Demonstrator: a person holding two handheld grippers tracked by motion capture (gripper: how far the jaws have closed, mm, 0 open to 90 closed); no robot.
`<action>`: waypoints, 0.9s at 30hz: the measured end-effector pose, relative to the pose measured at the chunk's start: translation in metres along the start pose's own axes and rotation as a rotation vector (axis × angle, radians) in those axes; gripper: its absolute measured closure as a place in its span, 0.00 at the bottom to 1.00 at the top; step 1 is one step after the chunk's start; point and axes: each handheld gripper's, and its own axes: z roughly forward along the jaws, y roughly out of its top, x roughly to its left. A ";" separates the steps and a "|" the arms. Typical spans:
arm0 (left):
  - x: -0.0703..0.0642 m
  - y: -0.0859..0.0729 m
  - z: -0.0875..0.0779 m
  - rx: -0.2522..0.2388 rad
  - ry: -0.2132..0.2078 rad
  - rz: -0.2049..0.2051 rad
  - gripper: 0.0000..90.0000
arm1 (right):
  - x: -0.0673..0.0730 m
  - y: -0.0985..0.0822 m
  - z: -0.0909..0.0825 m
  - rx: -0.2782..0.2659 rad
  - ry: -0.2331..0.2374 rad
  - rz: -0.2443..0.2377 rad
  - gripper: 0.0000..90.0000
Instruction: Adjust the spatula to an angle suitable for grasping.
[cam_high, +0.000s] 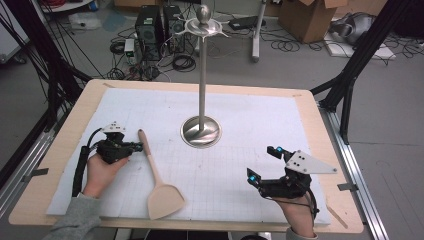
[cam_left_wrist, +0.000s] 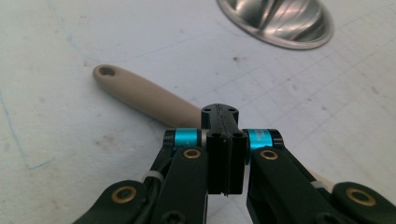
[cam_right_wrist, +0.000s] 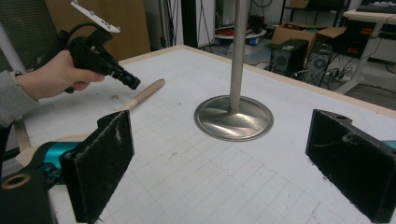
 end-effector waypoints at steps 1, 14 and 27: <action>-0.008 0.000 -0.003 0.000 -0.010 0.017 1.00 | 0.000 0.000 0.001 -0.001 0.000 -0.005 0.08; -0.042 -0.006 0.006 0.014 -0.073 0.068 1.00 | 0.002 0.002 0.000 -0.008 0.007 -0.006 0.08; -0.071 -0.018 0.015 0.065 -0.091 0.120 1.00 | 0.002 0.002 0.001 -0.008 0.008 -0.006 0.08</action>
